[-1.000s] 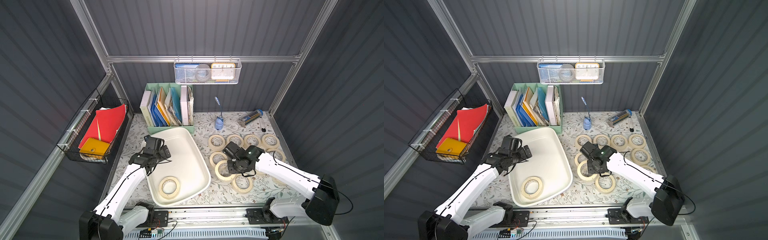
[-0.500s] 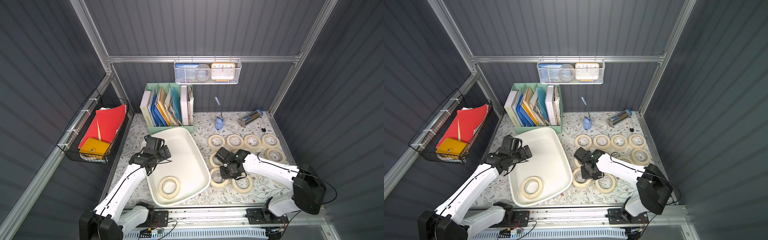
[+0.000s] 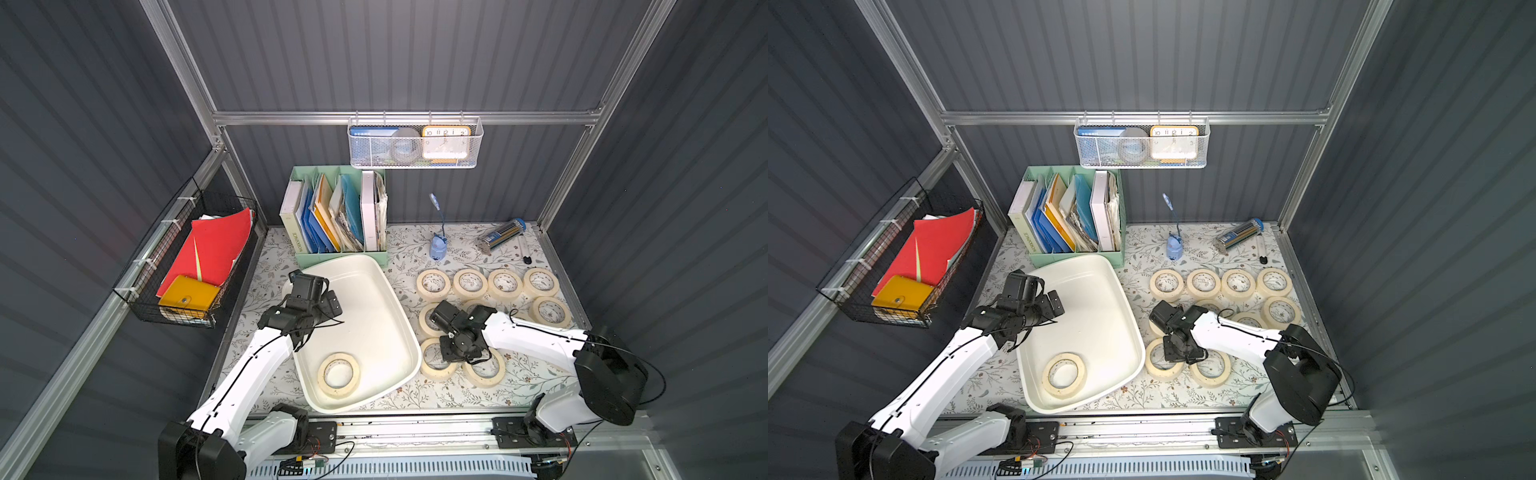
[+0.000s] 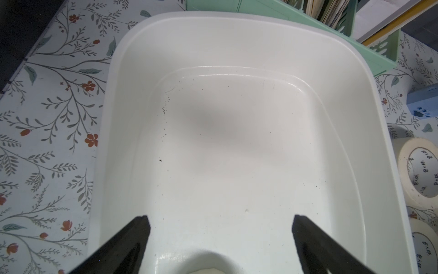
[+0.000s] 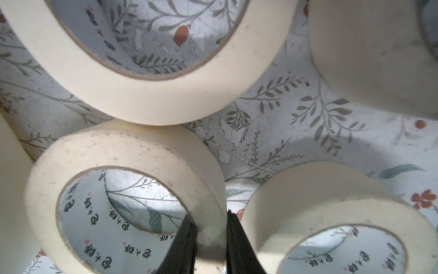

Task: Take out the art tape in the storage box
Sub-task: Place the art tape at the center of the board, then pick up the art tape from the storage box.

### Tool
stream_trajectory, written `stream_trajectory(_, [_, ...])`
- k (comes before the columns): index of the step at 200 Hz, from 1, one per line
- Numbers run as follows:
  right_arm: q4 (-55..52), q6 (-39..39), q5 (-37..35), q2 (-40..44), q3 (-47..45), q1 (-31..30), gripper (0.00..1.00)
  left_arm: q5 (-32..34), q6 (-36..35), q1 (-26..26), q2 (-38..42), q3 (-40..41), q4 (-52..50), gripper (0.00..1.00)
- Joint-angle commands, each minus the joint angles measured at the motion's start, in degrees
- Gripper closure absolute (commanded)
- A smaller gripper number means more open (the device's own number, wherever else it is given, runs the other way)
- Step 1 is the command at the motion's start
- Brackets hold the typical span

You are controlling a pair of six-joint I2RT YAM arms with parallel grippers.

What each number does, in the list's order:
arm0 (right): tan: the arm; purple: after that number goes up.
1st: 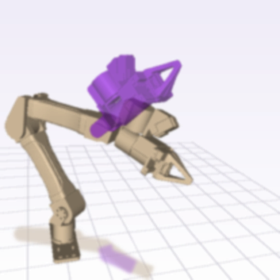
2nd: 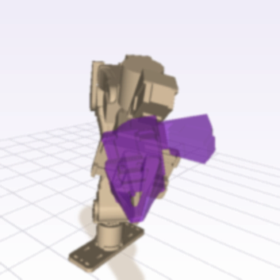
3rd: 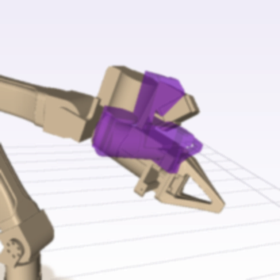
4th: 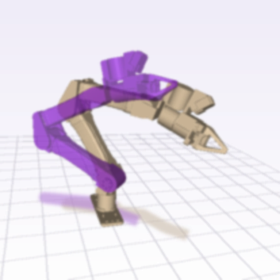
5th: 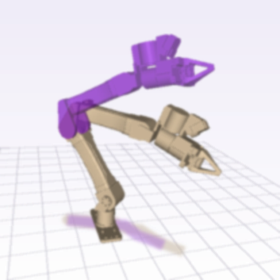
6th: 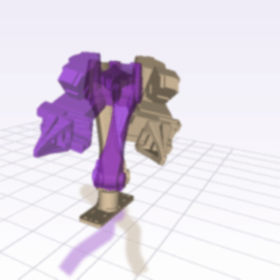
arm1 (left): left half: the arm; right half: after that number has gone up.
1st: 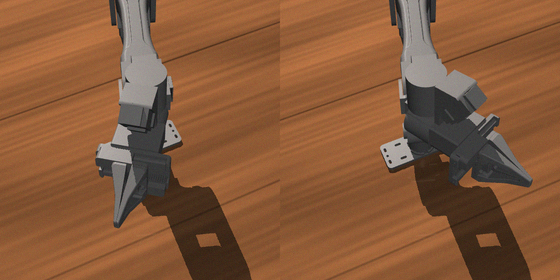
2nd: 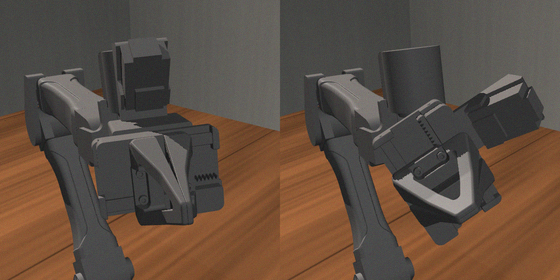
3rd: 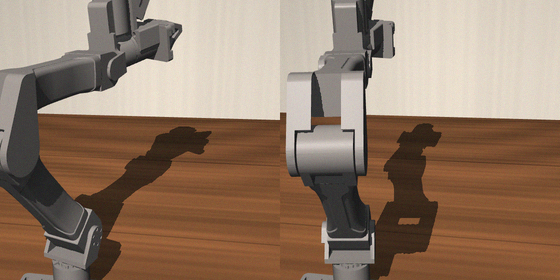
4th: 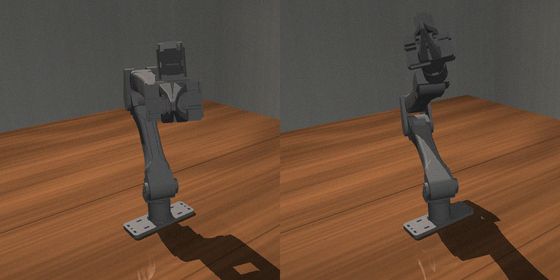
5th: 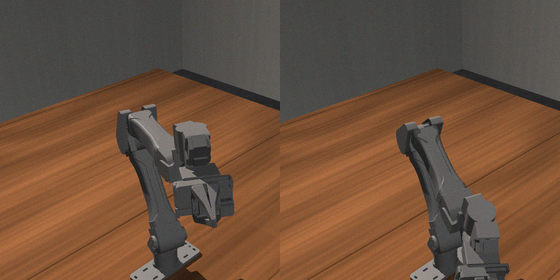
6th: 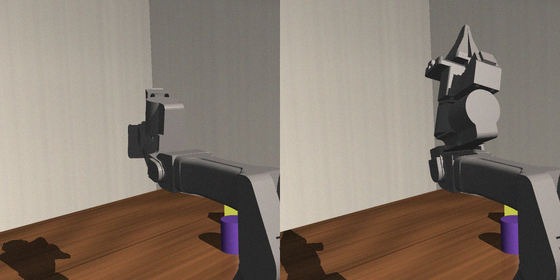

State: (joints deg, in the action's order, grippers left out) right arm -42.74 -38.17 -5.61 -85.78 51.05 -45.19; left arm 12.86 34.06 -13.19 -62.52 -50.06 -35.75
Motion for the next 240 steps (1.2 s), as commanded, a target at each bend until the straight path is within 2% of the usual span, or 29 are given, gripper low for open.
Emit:
stream_trajectory(1, [-2.97, -1.3, -3.62, 2.12, -1.27, 0.8, 0.96, 0.59, -1.09, -0.17, 0.79, -0.49, -0.49, 0.0])
stream_trajectory(11, [-3.09, -1.11, -3.67, 2.36, -1.56, 0.98, 0.85, 0.51, -1.02, -0.17, 0.65, -0.39, -0.08, 0.0])
stream_trajectory(33, [-3.72, -0.7, -3.66, 2.86, -1.11, 0.98, 0.49, 0.01, -0.93, -0.2, 0.01, -0.45, 0.4, 0.0])
stream_trajectory(39, [-4.07, -0.55, -3.75, 3.27, -0.61, 0.98, 0.43, 0.03, -0.95, -0.26, -0.03, -0.47, 0.41, 0.0])
stream_trajectory(45, [-4.59, -0.18, -3.88, 3.7, 0.29, 0.98, 0.41, 0.03, -1.02, -0.26, 0.03, -0.54, 0.41, 0.0])
stream_trajectory(78, [-10.19, 3.61, -3.36, 5.85, 9.66, 0.74, 0.39, 0.5, -1.31, -0.26, 0.12, -0.64, 0.66, 0.0])
stream_trajectory(101, [-11.1, 6.13, -1.34, 5.16, 16.78, -1.77, 0.39, 0.91, -1.29, -0.26, 0.13, -0.7, 0.85, 0.0])
stream_trajectory(142, [-9.68, 8.22, 2.82, -5.11, 30.27, -12.05, 0.39, 1.38, 0.1, -0.26, 0.77, -1.34, 0.62, 0.0])
stream_trajectory(175, [-7.35, 9.85, 8.17, -16.09, 39.81, -17.58, 0.39, 0.85, 0.38, -0.26, 1.55, -1.05, 0.26, 0.0])
stream_trajectory(197, [-5.82, 9.39, 10.37, -20.15, 42.28, -18.62, 0.39, -1.63, -1.19, -0.3, 2.4, -0.79, -0.1, 0.0])
stream_trajectory(205, [-5.2, 8.35, 9.1, -20.01, 41.86, -18.37, 0.39, -2.14, -5.01, -0.26, 2.56, -1.15, -0.1, 0.0])
stream_trajectory(218, [-3.79, 7.54, 7.12, -18.42, 39.99, -17.1, 0.39, -6.34, -5.79, -0.43, 2.51, -1.86, -4.12, 0.0])
stream_trajectory(240, [-3.01, 6.62, 6.91, -15.17, 36.84, -13.06, 0.38, -8.97, -1.72, -3.87, 2.9, -2.52, -14.29, 0.0])
